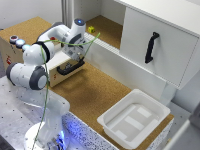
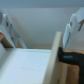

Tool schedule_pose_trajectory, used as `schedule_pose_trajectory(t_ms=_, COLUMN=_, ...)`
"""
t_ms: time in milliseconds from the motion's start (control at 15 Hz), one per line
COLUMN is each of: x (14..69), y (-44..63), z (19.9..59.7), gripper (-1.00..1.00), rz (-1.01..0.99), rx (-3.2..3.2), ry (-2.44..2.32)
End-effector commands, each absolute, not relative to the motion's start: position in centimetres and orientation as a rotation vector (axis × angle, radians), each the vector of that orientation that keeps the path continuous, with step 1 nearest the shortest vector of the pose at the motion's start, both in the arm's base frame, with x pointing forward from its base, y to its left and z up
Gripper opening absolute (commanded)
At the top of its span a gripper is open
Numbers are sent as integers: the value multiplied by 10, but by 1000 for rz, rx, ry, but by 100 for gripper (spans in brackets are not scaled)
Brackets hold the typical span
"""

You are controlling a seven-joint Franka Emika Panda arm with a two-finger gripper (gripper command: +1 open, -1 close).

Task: Go towards the purple block and lift it

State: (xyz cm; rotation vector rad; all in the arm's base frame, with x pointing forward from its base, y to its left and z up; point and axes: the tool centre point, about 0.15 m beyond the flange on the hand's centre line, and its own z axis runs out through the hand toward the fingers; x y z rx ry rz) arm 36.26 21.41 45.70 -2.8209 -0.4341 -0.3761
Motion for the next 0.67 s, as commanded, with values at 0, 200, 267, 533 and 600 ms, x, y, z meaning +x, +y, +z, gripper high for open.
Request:
schedule_pose_trajectory(t_ms=0, x=402, y=287, z=489, gripper=100, rz=-95, rx=-2913, ry=-871)
schedule_pose_trajectory(t_ms=200, x=417, y=337, z=503, gripper=100, rz=-10, rx=-2879, ry=-1182)
schedule_pose_trajectory(t_ms=267, x=422, y=346, z=508, gripper=100, rz=-10, rx=-2879, ry=-1241)
schedule_pose_trajectory(t_ms=533, x=445, y=403, z=532, gripper=100, rz=-22, rx=-2798, ry=-1656)
schedule_pose_trajectory(t_ms=600, x=447, y=415, z=531, gripper=100, rz=21, rx=-2766, ry=-1731)
